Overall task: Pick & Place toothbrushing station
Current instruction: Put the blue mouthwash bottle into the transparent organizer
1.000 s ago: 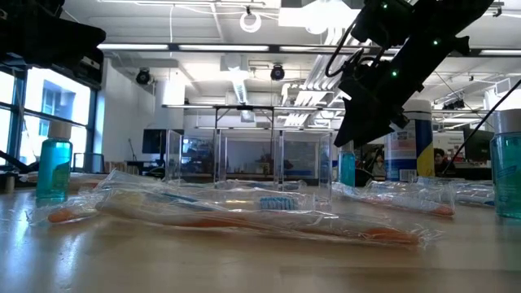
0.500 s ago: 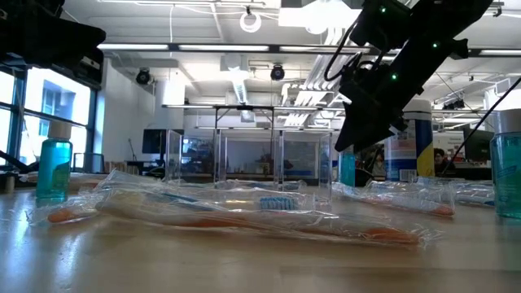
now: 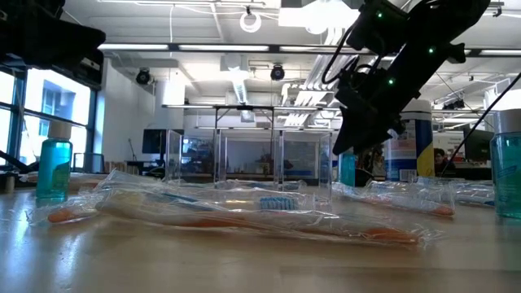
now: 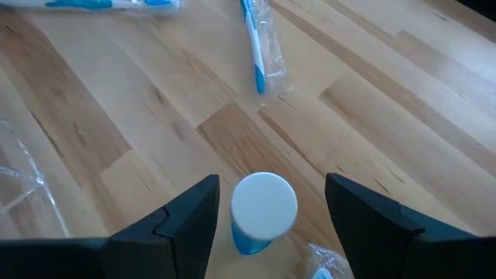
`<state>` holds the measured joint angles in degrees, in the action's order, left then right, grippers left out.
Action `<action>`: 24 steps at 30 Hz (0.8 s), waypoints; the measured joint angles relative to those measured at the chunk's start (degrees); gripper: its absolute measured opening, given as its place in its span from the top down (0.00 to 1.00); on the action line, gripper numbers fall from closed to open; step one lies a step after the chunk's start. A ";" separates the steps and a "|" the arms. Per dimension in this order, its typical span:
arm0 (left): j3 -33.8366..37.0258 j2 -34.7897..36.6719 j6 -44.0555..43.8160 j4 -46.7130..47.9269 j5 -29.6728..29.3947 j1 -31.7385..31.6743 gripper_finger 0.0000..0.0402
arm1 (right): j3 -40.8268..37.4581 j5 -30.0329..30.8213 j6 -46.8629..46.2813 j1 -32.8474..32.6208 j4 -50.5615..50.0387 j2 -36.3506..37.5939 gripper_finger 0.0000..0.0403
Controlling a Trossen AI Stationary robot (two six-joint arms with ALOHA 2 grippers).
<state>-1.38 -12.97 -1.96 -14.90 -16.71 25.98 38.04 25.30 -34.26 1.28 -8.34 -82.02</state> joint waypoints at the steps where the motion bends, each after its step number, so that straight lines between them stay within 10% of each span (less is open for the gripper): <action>1: 0.01 -0.06 0.00 0.08 0.00 0.00 0.99 | 0.00 0.00 -0.02 0.00 0.00 0.00 0.43; 13: 0.01 -1.32 -0.68 0.09 0.00 0.01 0.99 | 0.00 -0.81 -0.02 0.00 -0.24 0.00 0.45; 24: 0.01 -1.46 -0.66 0.07 0.00 0.01 0.99 | 0.00 -0.81 -0.02 0.00 -0.28 0.00 0.70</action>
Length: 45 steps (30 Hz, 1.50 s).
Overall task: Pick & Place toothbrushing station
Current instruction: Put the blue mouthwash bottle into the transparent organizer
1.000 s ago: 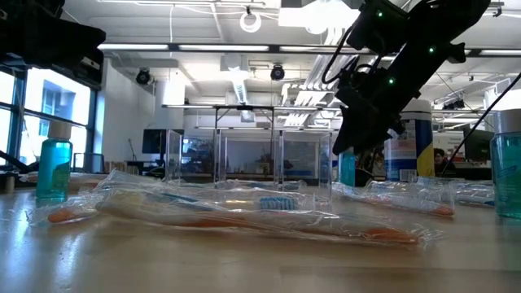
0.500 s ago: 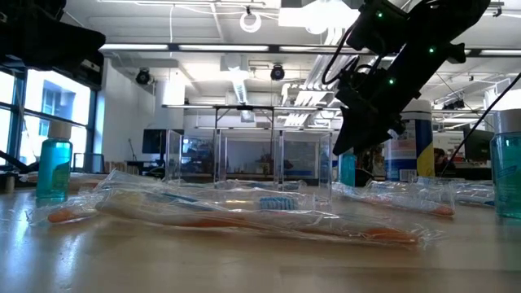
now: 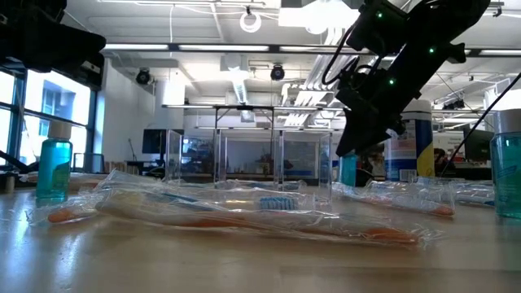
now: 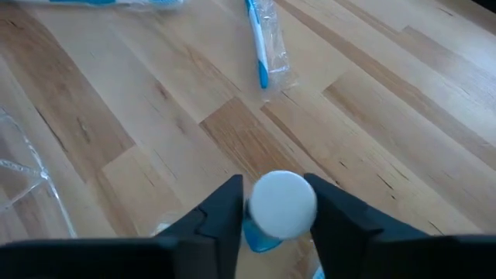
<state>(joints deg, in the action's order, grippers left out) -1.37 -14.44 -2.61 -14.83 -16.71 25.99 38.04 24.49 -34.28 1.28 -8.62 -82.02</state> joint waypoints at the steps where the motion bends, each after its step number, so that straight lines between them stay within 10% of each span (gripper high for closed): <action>1: 0.00 0.00 0.00 0.00 -0.02 -0.01 0.99 | 0.00 0.00 0.00 0.00 0.00 0.00 0.72; 28: -0.01 0.00 -0.70 0.00 -0.02 0.01 0.99 | 0.34 1.25 6.20 -3.50 0.73 4.97 0.78; 45: 0.01 -0.09 -0.87 -0.33 0.00 0.01 0.99 | 17.64 1.49 16.57 -16.46 -3.44 9.39 0.78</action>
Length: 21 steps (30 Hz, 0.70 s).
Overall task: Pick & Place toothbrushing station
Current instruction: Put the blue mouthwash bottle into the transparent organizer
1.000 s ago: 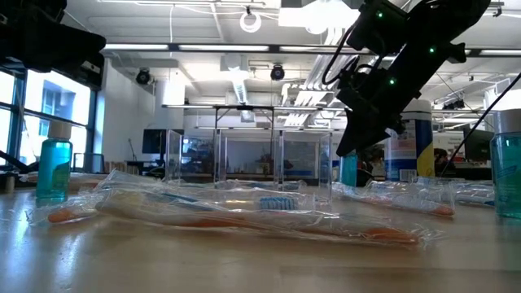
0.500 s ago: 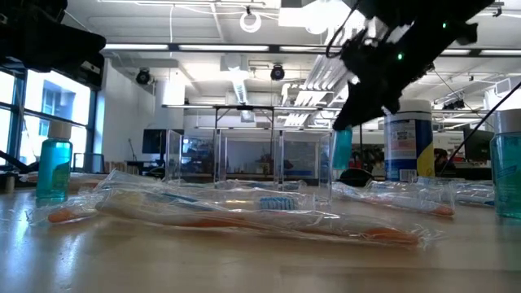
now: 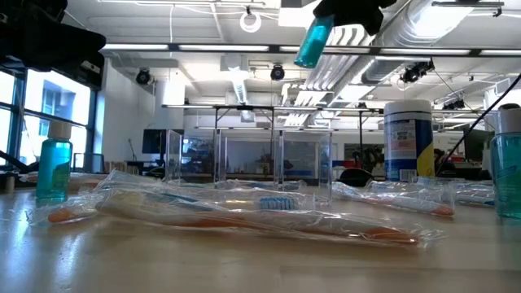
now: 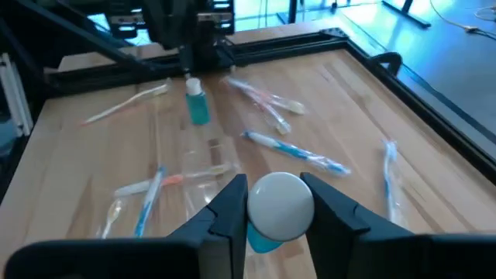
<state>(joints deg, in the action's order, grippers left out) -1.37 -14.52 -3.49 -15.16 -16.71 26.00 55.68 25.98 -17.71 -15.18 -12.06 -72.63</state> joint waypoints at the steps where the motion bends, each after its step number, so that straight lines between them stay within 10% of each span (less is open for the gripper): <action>1: -0.02 -0.06 0.02 0.04 0.00 0.00 0.99 | 0.10 -0.12 0.02 -0.23 0.85 -0.81 0.78; 21: 0.00 -0.33 0.04 -0.22 0.02 0.00 0.99 | 0.10 -10.71 1.31 2.89 18.88 -17.86 0.78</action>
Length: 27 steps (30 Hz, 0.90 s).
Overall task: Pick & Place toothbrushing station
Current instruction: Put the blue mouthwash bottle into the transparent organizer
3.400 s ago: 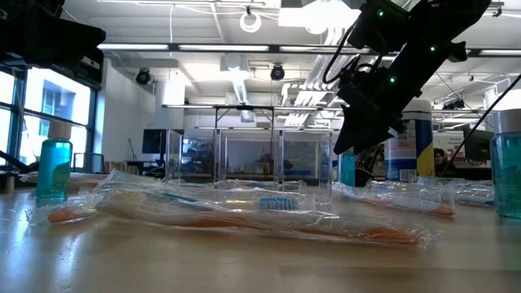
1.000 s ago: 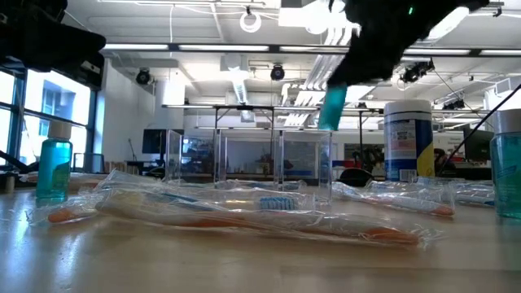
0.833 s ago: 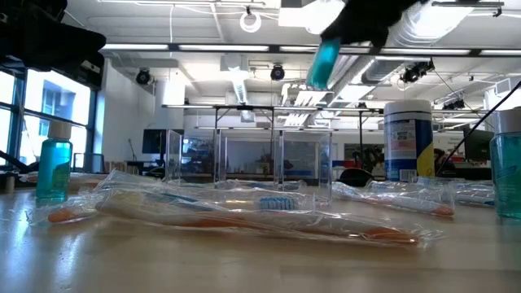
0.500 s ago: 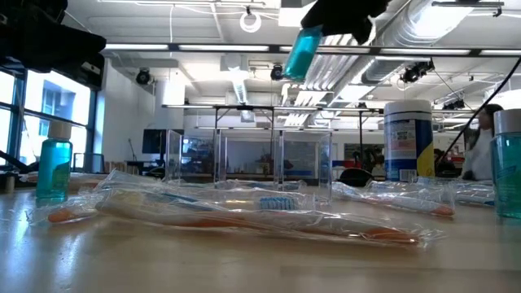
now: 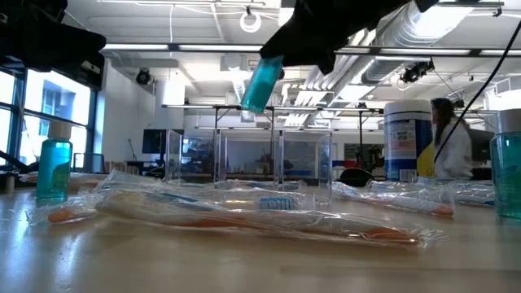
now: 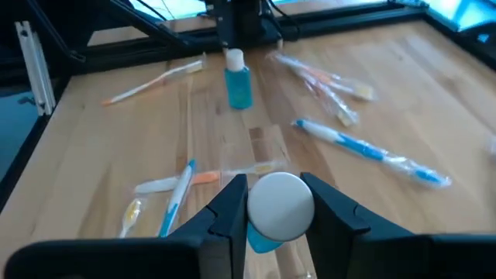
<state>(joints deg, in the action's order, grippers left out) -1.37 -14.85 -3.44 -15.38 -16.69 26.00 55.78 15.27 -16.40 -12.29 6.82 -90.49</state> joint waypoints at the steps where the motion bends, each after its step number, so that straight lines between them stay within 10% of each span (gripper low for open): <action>1: 0.00 0.00 0.00 0.06 -0.01 0.00 0.99 | 0.01 -0.42 -0.15 0.21 0.32 -0.65 0.78; 27: -0.02 0.00 -0.96 0.11 -0.02 0.00 0.99 | 0.01 2.84 -5.75 1.08 -9.04 -2.97 0.78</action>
<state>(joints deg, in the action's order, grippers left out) -1.39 -14.85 -4.40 -15.27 -16.71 26.00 55.79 18.11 -22.15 -11.21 -2.22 -93.46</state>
